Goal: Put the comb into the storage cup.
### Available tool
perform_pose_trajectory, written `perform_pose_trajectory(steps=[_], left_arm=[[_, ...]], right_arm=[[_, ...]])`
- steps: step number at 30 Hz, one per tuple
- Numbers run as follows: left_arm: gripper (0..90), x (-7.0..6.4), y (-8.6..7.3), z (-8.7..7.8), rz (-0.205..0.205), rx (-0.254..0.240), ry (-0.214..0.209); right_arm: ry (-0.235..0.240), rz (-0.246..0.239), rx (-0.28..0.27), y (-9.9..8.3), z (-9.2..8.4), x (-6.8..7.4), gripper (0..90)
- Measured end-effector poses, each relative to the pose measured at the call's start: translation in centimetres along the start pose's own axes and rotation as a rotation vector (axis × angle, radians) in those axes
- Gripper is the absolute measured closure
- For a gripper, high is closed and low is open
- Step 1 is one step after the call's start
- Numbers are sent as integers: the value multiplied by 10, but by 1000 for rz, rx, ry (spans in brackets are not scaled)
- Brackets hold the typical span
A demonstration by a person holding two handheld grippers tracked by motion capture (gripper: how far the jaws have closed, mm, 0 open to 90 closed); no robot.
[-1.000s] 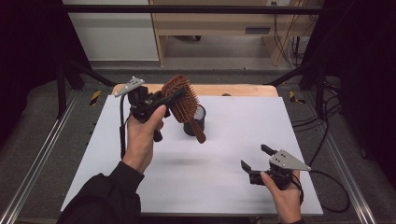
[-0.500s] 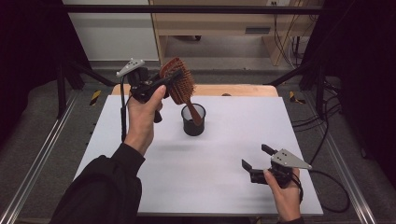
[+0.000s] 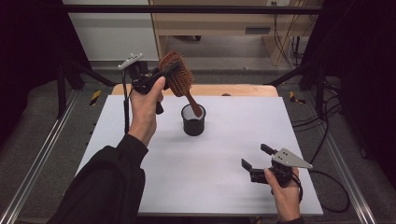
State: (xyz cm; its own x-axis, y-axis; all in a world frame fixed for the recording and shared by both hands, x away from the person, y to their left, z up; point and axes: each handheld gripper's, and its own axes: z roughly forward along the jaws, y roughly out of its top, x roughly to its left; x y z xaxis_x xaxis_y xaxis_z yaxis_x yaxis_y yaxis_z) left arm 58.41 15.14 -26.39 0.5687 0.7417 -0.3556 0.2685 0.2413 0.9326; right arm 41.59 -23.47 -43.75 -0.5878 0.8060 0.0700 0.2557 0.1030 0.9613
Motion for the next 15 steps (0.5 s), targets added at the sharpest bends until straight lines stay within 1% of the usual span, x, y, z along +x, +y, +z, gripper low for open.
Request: perform_pose_trajectory(steps=[2,4,6,8,9,11,13,14,15], left_arm=[[515,-2,-1,4,36,18,11],[515,-4,-1,7,57,26,19],[515,-5,0,10,69,26,23],[515,-4,2,11,76,22,32],[515,-3,3,12,77,20,37],[516,1,5,13,67,15,46],[515,4,5,12,60,6,54],[515,6,6,12,66,1,62],[515,7,6,12,71,-5,72]], right_arm=[[5,-4,3,0,1,1,60],[7,-6,5,0,1,0,61],[4,-10,8,-1,1,0,61],[-17,-34,21,0,1,1,59],[-21,-41,22,0,1,2,58],[-15,-43,23,0,2,3,54],[1,-22,13,0,3,4,53],[9,-10,7,0,3,4,50],[9,-10,6,-1,4,4,48]])
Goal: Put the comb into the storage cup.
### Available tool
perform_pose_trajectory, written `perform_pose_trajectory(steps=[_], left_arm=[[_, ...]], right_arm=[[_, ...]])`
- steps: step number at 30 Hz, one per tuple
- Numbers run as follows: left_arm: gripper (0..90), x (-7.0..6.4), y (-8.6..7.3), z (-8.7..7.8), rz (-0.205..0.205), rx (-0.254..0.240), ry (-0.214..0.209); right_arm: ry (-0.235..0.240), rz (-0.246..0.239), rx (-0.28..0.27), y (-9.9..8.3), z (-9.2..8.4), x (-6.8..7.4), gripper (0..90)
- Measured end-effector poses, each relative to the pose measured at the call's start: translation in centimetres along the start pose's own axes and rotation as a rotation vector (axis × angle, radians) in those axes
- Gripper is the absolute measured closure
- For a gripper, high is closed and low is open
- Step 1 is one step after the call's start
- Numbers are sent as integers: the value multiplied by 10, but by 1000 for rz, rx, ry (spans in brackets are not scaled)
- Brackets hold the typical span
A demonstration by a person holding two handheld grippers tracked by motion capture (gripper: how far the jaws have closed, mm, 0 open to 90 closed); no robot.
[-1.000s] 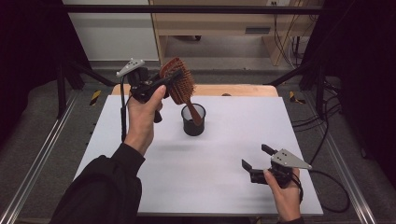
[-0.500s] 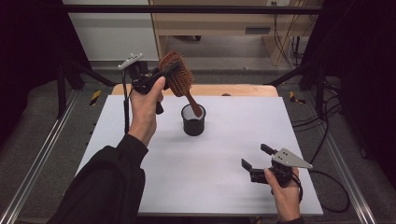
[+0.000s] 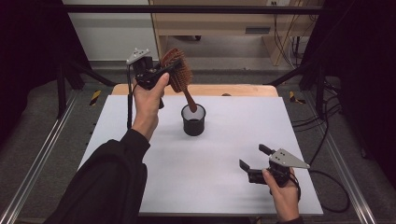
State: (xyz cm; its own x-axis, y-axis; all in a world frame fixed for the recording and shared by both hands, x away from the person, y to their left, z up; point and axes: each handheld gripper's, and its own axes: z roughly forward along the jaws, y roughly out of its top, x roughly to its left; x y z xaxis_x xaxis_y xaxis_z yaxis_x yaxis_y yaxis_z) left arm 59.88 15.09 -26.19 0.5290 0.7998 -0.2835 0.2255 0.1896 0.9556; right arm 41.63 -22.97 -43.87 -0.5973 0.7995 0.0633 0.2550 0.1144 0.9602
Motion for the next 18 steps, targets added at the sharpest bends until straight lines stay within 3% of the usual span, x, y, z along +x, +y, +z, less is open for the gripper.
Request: perform_pose_trajectory(steps=[7,18], left_arm=[[515,8,-3,1,-20,-4,16],[514,3,-6,4,-11,5,2]], right_arm=[[-13,-11,9,-1,1,0,48],[-10,-7,8,-1,1,1,49]])
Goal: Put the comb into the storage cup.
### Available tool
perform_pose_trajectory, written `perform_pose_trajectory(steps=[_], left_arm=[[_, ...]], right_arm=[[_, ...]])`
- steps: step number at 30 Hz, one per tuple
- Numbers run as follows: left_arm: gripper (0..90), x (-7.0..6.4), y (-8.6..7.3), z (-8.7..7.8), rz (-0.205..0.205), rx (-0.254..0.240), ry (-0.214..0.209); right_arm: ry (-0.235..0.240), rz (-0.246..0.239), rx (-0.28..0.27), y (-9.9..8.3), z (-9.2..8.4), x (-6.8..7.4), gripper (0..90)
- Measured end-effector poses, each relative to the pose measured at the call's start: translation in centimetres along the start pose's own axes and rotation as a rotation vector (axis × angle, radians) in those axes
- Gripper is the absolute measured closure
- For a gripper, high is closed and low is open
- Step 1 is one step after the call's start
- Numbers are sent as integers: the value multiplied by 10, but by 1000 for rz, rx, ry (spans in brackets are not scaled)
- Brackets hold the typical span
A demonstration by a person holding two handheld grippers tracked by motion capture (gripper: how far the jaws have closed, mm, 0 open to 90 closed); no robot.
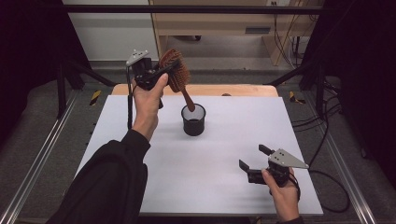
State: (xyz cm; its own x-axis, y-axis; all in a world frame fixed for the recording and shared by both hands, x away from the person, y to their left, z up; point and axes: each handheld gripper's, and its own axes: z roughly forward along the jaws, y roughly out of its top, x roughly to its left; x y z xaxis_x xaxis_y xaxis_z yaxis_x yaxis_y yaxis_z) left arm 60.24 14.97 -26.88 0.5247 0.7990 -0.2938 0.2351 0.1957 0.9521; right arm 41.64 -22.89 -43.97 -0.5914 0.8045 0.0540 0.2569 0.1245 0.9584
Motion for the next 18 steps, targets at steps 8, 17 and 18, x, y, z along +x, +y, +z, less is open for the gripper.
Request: perform_pose_trajectory(steps=[8,17,18], left_arm=[[514,0,-10,6,3,18,-6],[514,-2,-21,16,12,50,-5],[514,-2,-22,18,17,58,-6]], right_arm=[[-3,11,1,-1,0,-1,48],[-7,2,0,-1,0,-1,46],[-8,3,1,-1,0,-1,46]])
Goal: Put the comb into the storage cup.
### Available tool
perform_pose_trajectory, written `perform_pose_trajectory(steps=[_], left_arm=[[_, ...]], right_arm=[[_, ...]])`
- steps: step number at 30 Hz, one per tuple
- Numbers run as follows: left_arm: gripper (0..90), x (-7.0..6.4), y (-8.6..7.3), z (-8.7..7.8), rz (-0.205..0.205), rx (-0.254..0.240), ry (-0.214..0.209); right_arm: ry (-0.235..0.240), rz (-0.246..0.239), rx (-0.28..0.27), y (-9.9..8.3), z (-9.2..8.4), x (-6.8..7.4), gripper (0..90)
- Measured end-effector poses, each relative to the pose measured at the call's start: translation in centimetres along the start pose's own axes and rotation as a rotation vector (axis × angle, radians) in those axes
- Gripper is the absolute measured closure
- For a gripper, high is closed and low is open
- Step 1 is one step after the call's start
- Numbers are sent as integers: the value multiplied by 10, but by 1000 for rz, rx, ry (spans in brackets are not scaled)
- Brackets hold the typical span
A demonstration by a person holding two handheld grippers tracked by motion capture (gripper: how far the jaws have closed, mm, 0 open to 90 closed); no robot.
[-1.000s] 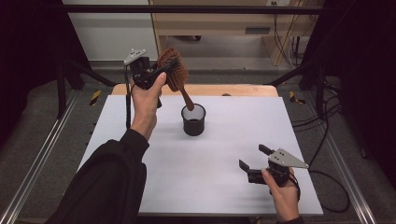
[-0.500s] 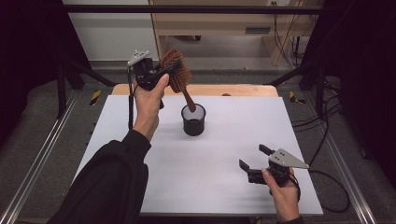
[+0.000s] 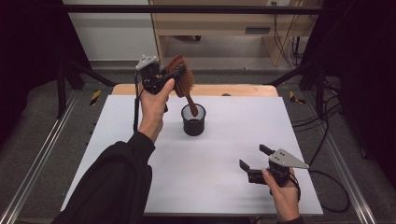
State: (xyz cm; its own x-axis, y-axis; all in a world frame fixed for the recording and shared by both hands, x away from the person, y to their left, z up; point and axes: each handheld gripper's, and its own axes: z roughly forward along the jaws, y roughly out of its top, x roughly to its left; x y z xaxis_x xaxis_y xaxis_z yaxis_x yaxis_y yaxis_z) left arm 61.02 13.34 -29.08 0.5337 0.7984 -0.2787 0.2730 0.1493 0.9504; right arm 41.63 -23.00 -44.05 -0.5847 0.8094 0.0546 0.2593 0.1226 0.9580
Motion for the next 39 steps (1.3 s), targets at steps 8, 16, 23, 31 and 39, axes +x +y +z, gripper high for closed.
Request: perform_pose_trajectory(steps=[8,16,23,31,39], left_arm=[[513,0,-8,11,9,27,-5],[512,3,-20,16,1,53,-10],[512,5,-25,18,-18,58,-12],[511,6,-28,20,-14,70,-13],[510,8,-30,20,-6,83,-21]], right_arm=[[1,-4,3,0,0,0,46],[5,5,9,-1,1,0,45],[9,10,10,-1,1,-1,44],[12,14,13,-2,1,-1,44],[18,22,19,-2,2,-1,43]])
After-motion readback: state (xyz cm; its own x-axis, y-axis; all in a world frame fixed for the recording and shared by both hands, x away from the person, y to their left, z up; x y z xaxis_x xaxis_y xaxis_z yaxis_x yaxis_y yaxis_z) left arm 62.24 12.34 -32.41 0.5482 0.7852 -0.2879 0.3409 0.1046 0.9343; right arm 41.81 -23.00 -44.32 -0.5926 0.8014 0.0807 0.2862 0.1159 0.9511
